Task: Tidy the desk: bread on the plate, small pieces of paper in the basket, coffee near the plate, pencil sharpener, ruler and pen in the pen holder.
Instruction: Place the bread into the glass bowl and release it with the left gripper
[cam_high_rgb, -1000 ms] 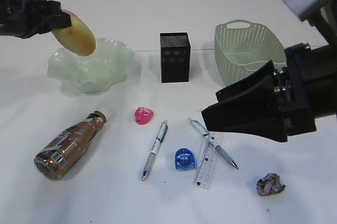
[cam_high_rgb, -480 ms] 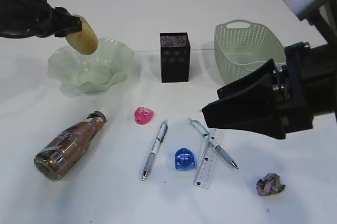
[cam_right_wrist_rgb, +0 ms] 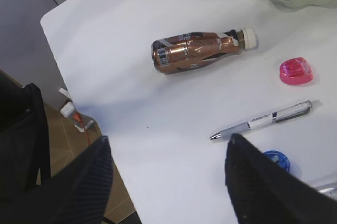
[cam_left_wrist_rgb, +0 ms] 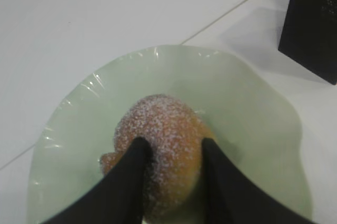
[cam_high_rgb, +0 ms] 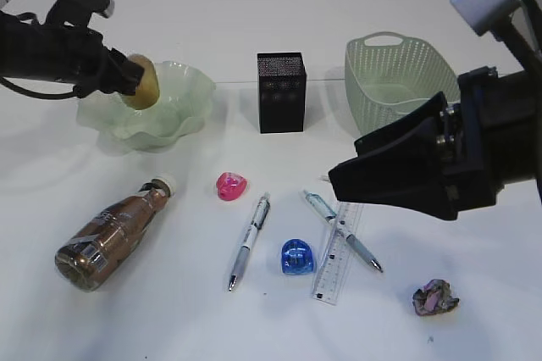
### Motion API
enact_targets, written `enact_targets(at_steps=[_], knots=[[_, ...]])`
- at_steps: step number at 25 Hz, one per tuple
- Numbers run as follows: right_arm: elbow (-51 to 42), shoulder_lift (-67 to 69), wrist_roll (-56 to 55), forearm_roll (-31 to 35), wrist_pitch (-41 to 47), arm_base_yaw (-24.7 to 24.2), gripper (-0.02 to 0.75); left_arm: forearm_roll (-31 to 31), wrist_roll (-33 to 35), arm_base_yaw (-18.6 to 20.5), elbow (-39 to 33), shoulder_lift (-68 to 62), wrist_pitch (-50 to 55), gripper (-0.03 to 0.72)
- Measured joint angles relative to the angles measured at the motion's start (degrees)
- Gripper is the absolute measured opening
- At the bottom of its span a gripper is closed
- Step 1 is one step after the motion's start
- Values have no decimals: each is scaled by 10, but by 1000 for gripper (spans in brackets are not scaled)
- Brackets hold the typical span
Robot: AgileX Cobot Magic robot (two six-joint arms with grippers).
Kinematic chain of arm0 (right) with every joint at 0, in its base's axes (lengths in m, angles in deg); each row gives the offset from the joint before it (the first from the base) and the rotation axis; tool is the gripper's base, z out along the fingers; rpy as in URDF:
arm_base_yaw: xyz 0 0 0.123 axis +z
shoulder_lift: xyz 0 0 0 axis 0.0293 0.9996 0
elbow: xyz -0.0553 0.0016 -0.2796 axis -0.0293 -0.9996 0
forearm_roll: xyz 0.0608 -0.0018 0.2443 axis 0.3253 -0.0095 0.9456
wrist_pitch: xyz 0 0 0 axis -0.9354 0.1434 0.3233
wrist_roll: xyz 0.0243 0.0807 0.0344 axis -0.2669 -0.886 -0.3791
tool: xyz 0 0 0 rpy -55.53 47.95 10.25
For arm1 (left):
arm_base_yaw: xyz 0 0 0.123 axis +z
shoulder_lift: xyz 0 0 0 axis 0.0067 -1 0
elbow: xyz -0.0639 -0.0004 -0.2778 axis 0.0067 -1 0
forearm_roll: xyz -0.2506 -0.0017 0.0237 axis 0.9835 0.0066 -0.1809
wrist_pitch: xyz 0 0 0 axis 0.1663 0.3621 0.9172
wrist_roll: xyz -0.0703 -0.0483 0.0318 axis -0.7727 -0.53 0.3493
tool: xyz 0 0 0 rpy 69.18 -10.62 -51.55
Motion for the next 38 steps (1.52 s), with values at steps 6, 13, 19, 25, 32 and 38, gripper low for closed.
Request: enact_targets(at_steps=[6,13,19,25,32,38], knots=[[0,0,0,-2,0,0,523,78,137,-5,23,-24,-4,196],[0,0,0,-9,0,0,523,97,186,-5,39,-52,-6,196],[0,0,0,-10,0,0,523,98,218,-5,41,-52,-6,207],[0,0,0,-12,0,0,523,98,219,-5,41,-52,-5,351],[0,0,0,-12,-6,0,523,103,220,-5,41,-52,-5,465],[0,0,0,-12,-10,0,523,105,210,-6,41,-23,-24,512]])
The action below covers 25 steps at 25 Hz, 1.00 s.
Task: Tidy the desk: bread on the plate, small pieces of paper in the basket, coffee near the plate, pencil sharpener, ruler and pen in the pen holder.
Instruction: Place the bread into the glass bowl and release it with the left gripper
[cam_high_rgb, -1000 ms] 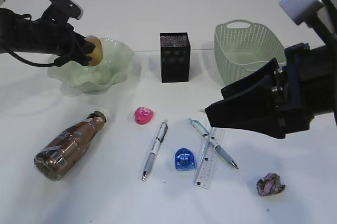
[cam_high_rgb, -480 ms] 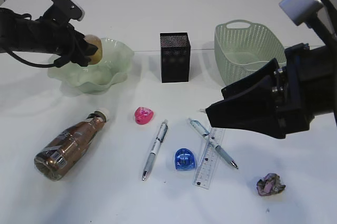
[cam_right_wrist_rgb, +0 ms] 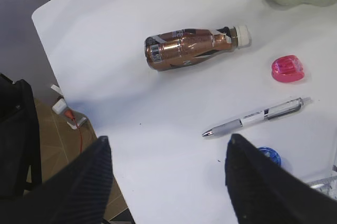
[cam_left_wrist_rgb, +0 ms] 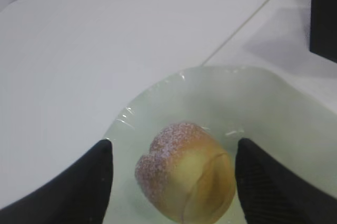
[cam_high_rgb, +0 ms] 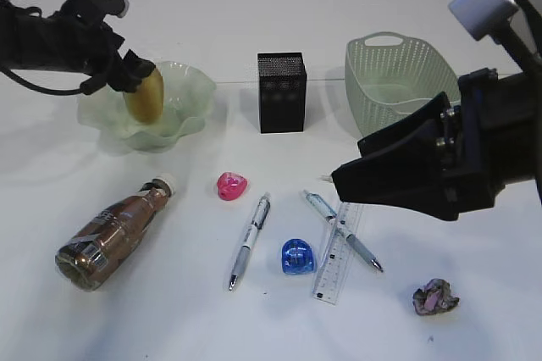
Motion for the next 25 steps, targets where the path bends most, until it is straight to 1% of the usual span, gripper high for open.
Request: enact_targets(at_steps=[2,4,9,14,20,25], knots=[[0,0,0,0,-1,0,523,2,-28,-2,0,16,-15,514],[0,0,0,0,-2,0,523,2,-40,-9,-1,29,-23,515],[0,0,0,0,-5,0,523,3,-46,-41,-19,52,-51,515],[0,0,0,-1,-5,0,523,4,-52,-60,-41,78,-92,515],[0,0,0,-1,-20,0,523,7,-140,-71,-68,151,-122,515],[0,0,0,-1,-46,0,523,9,-166,-95,-117,239,-140,515]])
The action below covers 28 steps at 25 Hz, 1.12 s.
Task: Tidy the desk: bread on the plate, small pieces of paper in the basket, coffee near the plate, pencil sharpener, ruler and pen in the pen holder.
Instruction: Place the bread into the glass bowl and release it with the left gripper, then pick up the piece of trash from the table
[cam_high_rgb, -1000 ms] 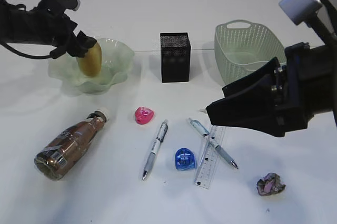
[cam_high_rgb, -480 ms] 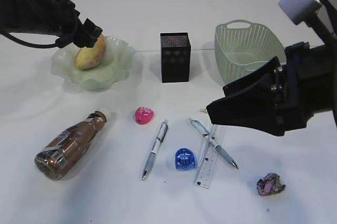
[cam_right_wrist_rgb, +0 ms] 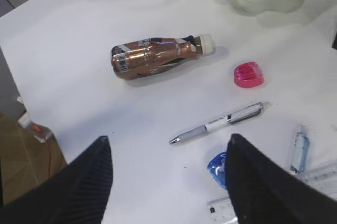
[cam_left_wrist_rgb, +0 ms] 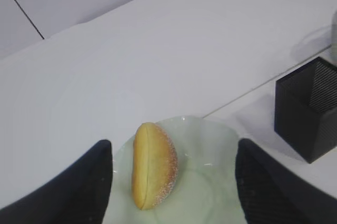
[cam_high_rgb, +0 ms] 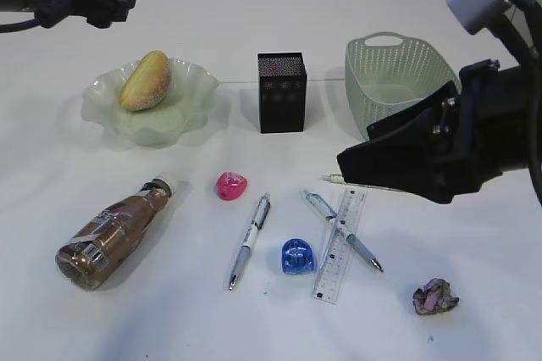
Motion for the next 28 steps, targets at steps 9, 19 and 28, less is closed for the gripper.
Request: enact_targets(at_steps=[9,19,28], knots=[[0,0,-26,-52,-80,0,523,2,-92,-23,-130,154,-10,515],[0,0,-136,-166,-93,0,523,3,-138,-45,-266,257,-2,515],[0,0,-201,-223,-92,0,523,3,-181,-77,-307,264,4,515]])
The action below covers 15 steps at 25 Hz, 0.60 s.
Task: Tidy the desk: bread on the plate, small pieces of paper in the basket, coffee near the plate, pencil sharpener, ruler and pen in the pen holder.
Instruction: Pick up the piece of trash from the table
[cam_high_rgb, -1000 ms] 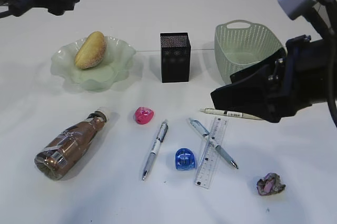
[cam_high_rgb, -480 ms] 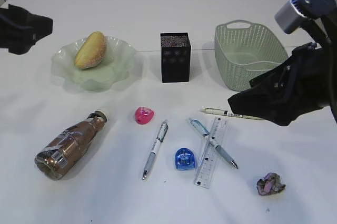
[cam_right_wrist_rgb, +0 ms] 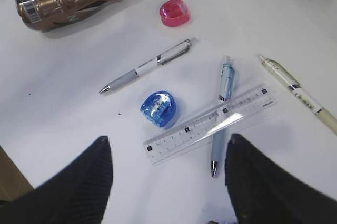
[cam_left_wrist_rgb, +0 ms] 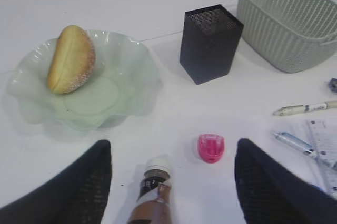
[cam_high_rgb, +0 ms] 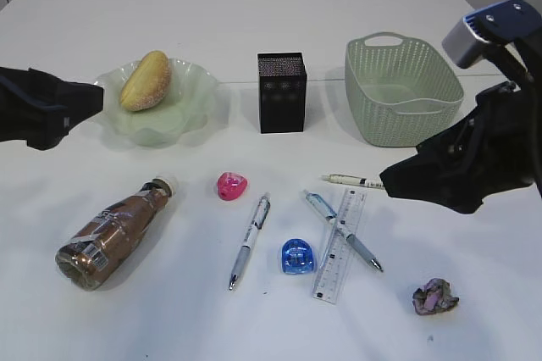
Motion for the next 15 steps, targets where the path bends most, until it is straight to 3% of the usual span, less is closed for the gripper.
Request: enact_targets(at_steps=[5,15], knots=[[0,0,-4,-2,7,0,523,0,-53,0,-2,1,55,510],[0,0,-5,-2,10,0,523,-30,-59,0,-2,1,71,491]])
